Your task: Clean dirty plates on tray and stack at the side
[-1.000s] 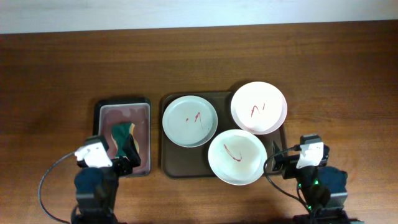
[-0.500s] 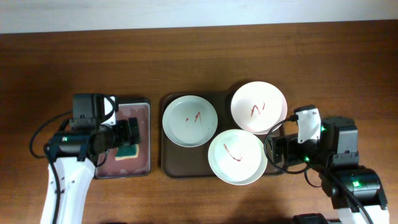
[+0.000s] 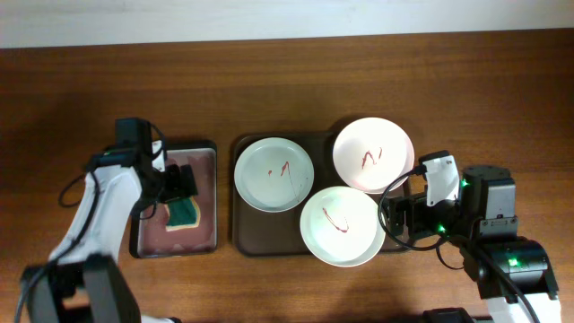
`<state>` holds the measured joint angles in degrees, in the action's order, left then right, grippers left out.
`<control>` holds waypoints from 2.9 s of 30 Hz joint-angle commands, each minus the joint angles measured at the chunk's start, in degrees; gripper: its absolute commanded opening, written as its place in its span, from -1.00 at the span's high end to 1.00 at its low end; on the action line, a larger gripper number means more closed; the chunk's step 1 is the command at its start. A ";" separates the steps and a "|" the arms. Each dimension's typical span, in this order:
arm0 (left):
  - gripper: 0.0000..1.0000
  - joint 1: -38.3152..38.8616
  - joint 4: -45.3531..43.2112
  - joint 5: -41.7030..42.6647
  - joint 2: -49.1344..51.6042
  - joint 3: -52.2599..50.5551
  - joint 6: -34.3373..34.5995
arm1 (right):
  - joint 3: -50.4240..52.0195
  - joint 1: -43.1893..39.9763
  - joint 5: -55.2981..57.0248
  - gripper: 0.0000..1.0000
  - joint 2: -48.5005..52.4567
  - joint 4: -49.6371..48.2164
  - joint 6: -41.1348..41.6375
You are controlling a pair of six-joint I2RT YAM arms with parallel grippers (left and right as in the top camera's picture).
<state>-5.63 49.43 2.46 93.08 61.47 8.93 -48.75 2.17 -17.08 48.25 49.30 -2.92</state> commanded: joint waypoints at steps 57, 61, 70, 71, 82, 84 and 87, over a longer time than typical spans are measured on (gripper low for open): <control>1.00 2.91 0.96 1.75 6.49 3.52 -2.38 | -1.42 -0.33 -8.33 0.88 46.73 0.31 0.42; 1.00 2.93 0.35 7.43 2.08 3.89 -2.38 | -1.42 -0.33 -9.51 0.91 46.73 -0.68 0.44; 1.00 2.93 0.76 7.45 2.03 3.89 -2.38 | -1.42 -0.33 -9.51 0.91 46.73 -0.68 0.44; 1.00 2.93 0.76 7.45 2.03 3.89 -2.38 | -1.42 -0.33 -9.51 0.91 46.73 -0.68 0.44; 1.00 2.86 -3.02 5.95 2.03 3.91 -3.54 | -1.42 -0.33 -9.29 0.91 46.73 -0.94 0.42; 1.00 2.86 -8.90 0.70 1.92 3.96 -3.69 | -1.42 -0.33 -9.29 0.91 46.73 -1.33 0.42; 1.00 2.93 -15.28 -3.98 0.92 4.11 -4.79 | -1.42 -0.33 -9.29 0.91 46.73 -1.36 0.42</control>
<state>-2.70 37.28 3.36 96.01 64.47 6.20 -49.32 2.15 -25.19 94.89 47.94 -2.17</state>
